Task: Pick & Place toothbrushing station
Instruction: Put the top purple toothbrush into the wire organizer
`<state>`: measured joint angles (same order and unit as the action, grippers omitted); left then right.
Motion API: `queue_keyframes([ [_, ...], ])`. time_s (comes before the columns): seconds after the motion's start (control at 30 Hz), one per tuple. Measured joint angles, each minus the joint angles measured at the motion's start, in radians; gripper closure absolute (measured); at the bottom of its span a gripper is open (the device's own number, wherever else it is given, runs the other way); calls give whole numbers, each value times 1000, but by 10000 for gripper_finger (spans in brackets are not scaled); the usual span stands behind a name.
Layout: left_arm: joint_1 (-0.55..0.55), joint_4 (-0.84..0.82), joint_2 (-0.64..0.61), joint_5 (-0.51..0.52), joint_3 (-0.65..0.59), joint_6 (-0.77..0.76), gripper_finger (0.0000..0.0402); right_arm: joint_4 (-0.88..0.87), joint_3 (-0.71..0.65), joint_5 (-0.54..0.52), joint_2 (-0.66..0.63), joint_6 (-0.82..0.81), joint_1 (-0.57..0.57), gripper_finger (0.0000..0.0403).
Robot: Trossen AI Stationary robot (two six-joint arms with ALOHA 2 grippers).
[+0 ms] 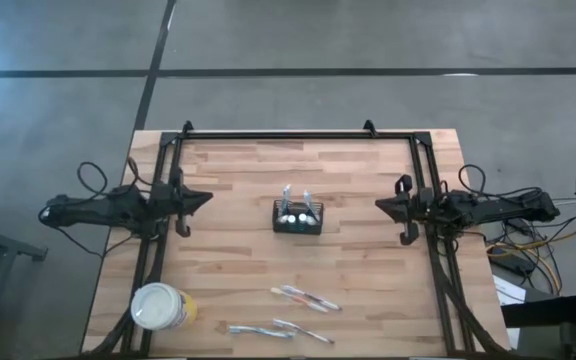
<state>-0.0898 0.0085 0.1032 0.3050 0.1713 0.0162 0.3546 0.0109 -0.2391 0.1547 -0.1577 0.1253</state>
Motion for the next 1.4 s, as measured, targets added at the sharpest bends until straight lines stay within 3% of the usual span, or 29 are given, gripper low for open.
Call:
queue_keyframes([
  [0.97, 0, -1, -13, 0, 4, 11, 388, 3, 0, 4, -63, 61, 0, 390],
  [1.13, 0, -1, -13, 0, 6, 10, 388, 7, 0, -75, -65, 74, 0, 390],
  [1.4, 0, -1, -13, 0, 6, 34, 389, 7, 0, -53, -59, 74, 0, 390],
])
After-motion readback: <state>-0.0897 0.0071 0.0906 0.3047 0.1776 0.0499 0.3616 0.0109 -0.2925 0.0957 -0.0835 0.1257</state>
